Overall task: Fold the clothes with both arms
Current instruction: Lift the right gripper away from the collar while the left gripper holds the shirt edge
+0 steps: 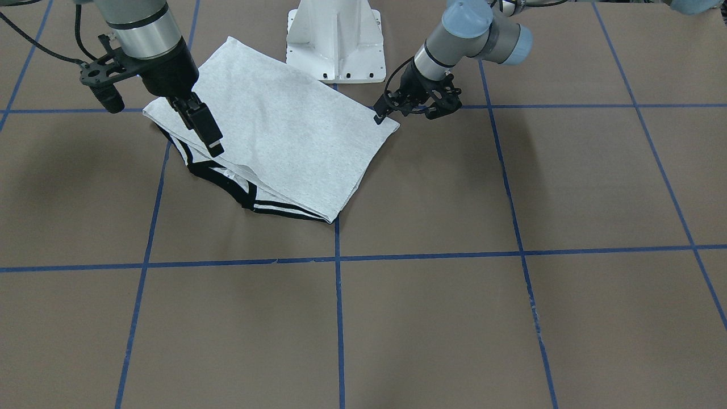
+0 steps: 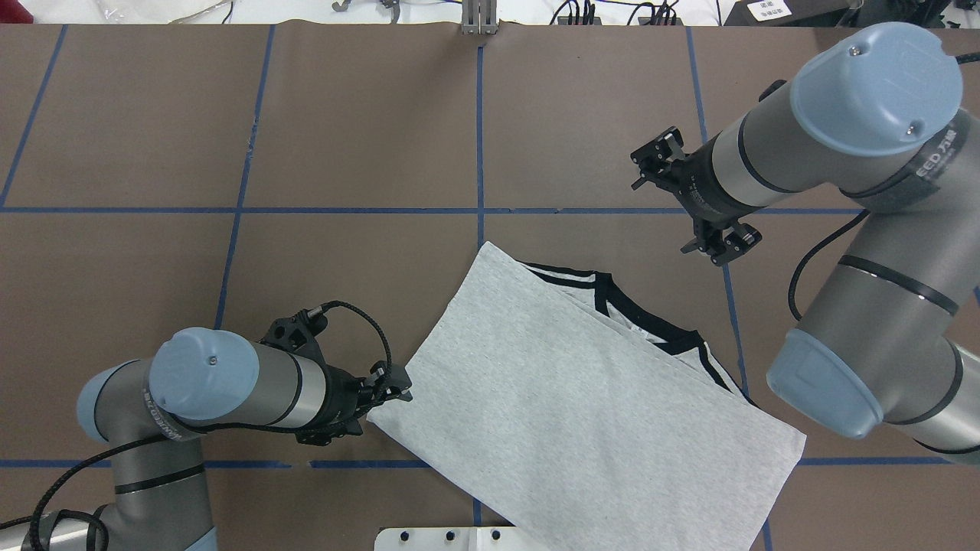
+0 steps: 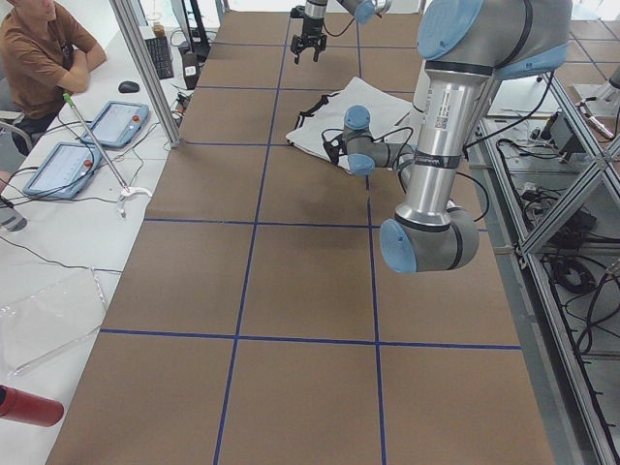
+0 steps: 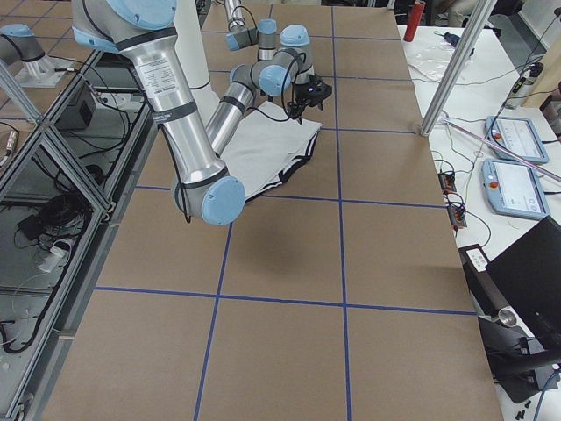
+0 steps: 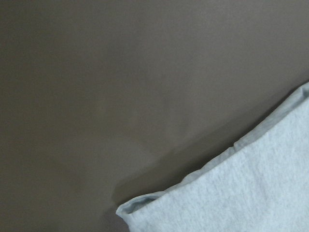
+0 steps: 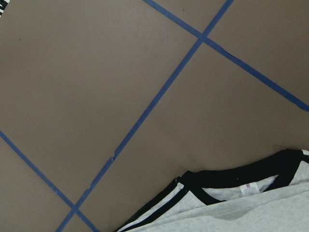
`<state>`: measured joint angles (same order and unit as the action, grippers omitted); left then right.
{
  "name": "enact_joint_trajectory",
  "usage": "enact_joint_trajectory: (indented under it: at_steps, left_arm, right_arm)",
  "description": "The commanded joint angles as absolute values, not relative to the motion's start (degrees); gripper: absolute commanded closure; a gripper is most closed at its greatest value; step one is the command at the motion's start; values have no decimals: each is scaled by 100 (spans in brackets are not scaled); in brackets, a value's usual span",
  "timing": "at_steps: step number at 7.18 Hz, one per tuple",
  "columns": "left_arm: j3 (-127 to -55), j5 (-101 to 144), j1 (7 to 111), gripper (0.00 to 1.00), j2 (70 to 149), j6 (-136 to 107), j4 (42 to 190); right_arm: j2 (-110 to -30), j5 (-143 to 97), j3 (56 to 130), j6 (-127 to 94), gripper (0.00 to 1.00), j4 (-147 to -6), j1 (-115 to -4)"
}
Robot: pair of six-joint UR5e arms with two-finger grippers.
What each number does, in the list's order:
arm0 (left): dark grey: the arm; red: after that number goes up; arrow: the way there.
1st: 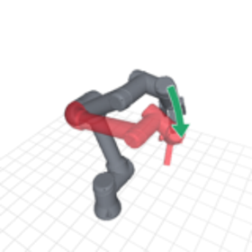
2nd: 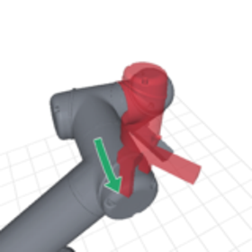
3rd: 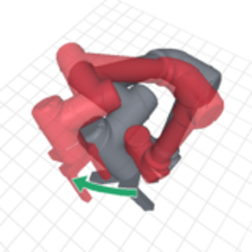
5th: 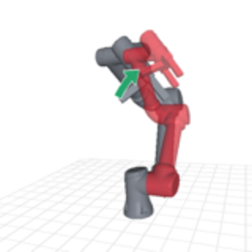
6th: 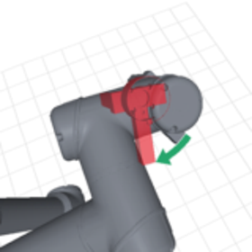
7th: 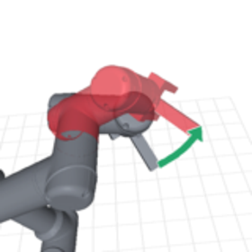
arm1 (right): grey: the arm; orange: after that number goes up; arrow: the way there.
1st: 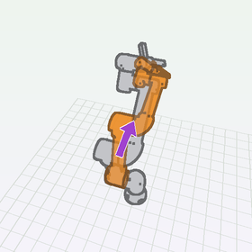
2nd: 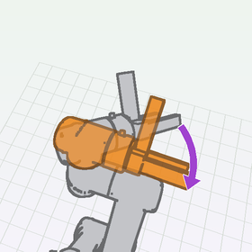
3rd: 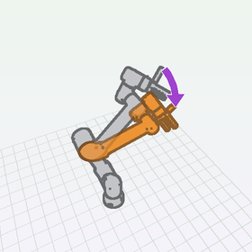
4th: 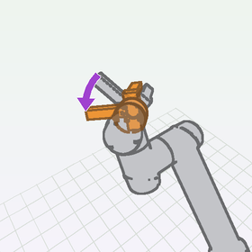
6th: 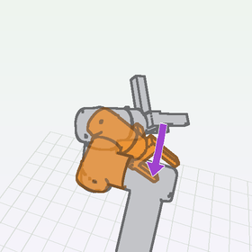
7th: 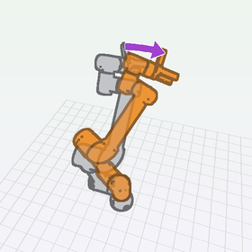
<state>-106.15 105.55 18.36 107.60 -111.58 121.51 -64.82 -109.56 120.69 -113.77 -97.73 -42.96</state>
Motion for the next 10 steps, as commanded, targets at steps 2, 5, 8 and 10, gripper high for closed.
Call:
enact_joint_trajectory:
  at_steps: [2, 5, 8, 10]
  left_arm:
    - [-10442, 10187, 1793, 26, 10820, -11127, 12015]
    - [-10555, 10187, 1767, 31, 10837, -11171, 11745]
    - [-10565, 10178, 1662, 31, 10837, -11180, 11628]
    - [-10564, 10178, 1617, 40, 10819, -11180, 11619]
  right_arm:
    - [-6495, -10925, 11918, -11250, 0, -9756, -4351]
    - [-6478, -10916, 11839, -11303, 0, -9756, -4351]
    - [-6442, -10907, 11848, -11311, 0, -9730, -4359]
    - [-6434, -10907, 11839, -11303, 0, -9729, -4359]
